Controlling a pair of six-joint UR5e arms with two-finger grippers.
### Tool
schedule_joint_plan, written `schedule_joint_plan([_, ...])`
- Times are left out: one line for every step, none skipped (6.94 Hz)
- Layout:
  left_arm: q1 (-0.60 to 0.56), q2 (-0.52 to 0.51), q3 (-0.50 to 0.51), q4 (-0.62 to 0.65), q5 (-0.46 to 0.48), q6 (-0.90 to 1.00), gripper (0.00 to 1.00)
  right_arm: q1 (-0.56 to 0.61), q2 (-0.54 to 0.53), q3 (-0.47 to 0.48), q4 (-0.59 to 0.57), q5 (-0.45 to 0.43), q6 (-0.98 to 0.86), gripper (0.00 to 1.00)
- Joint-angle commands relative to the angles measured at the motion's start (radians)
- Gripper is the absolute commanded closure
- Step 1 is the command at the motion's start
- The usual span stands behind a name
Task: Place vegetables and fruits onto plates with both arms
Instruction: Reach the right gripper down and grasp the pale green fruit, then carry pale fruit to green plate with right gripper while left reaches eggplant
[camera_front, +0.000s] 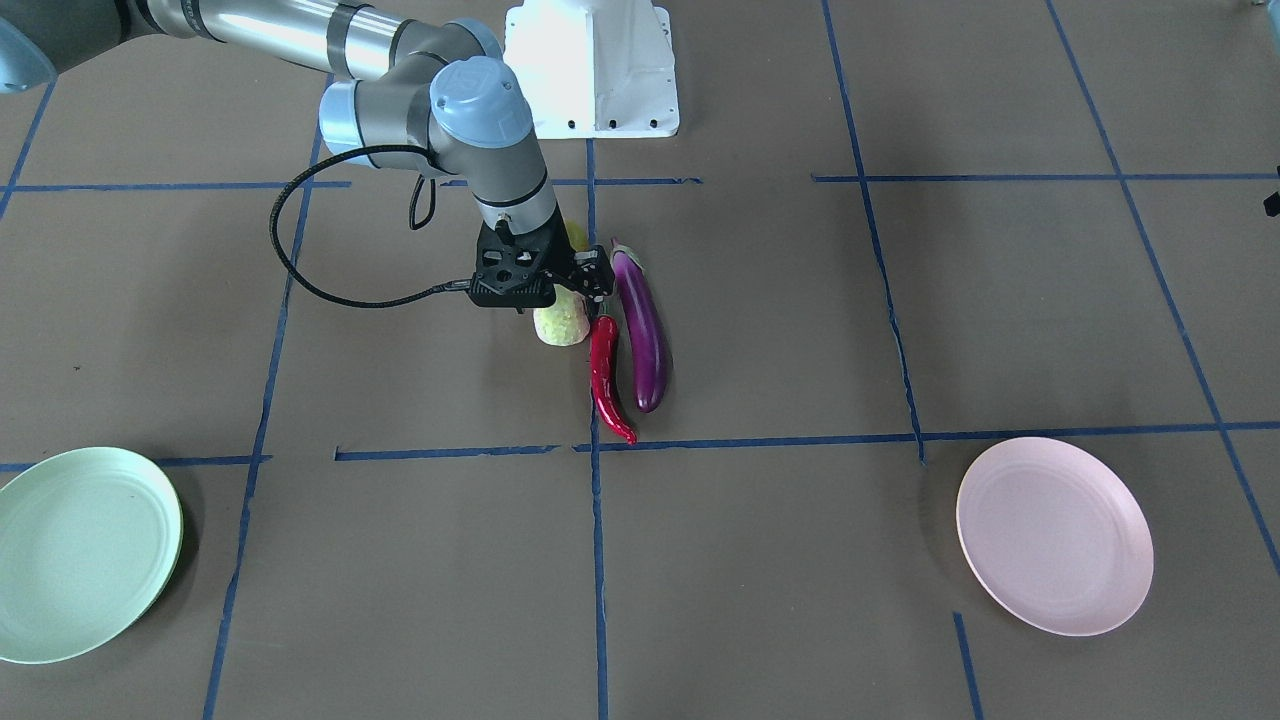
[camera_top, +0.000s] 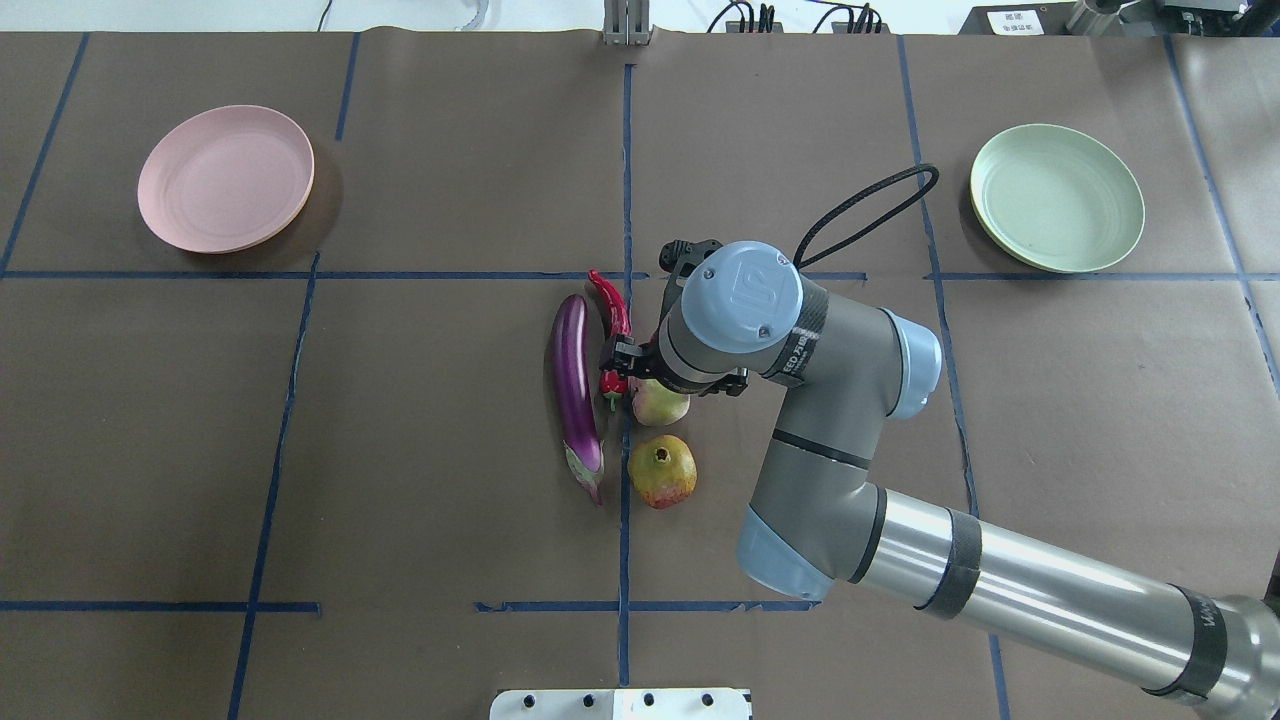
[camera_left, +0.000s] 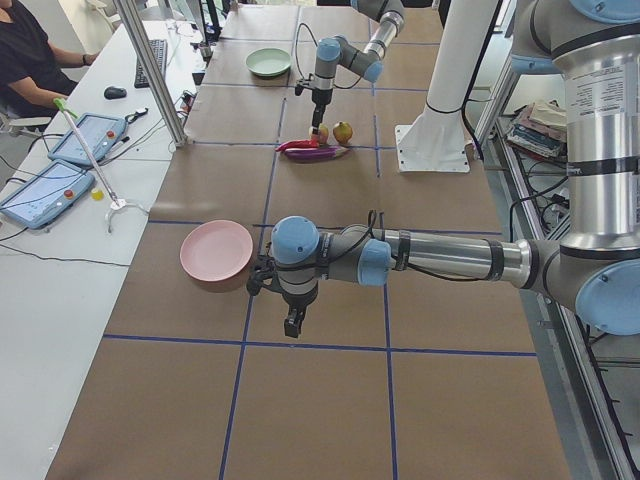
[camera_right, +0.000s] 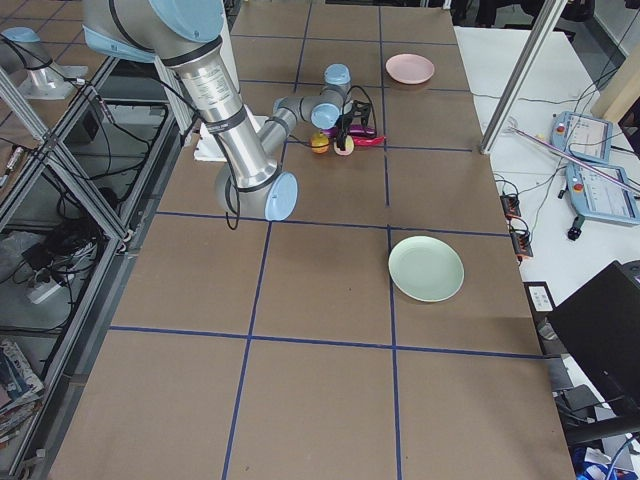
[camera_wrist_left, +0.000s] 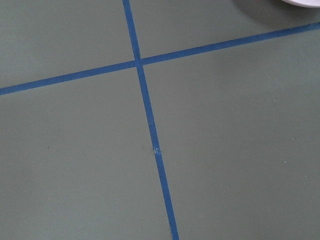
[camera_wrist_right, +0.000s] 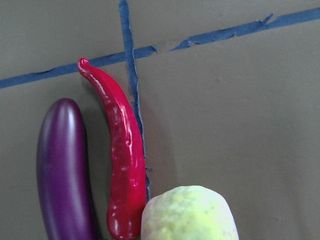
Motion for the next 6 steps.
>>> schedule_joint_plan([0.006,-0.010,-0.002,-0.002,-0.002,-0.005,0.00,-0.008,0.003,-0.030,0.006,-0.011,-0.004,0.28])
schedule_joint_plan([0.024,-0.026,-0.005,-0.016,-0.007,-0.039,0.00,-0.008,-0.003,-0.013,0.007,-0.011,-0.005,0.89])
schedule_joint_plan([0.093,-0.039,-0.016,-0.066,-0.081,-0.246,0.00,0.008,-0.012,0.022,0.003,-0.005,-0.008,1.00])
schedule_joint_plan([0.189,-0.053,-0.028,-0.218,-0.091,-0.460,0.00,0.083,-0.089,0.125,-0.001,0.063,-0.022,1.00])
schedule_joint_plan([0.295,-0.111,-0.027,-0.352,-0.088,-0.698,0.00,0.173,-0.175,0.175,0.007,0.140,-0.134,1.00])
schedule_joint_plan([0.377,-0.203,-0.028,-0.390,-0.083,-0.918,0.00,0.262,-0.234,0.169,0.001,0.162,-0.333,1.00])
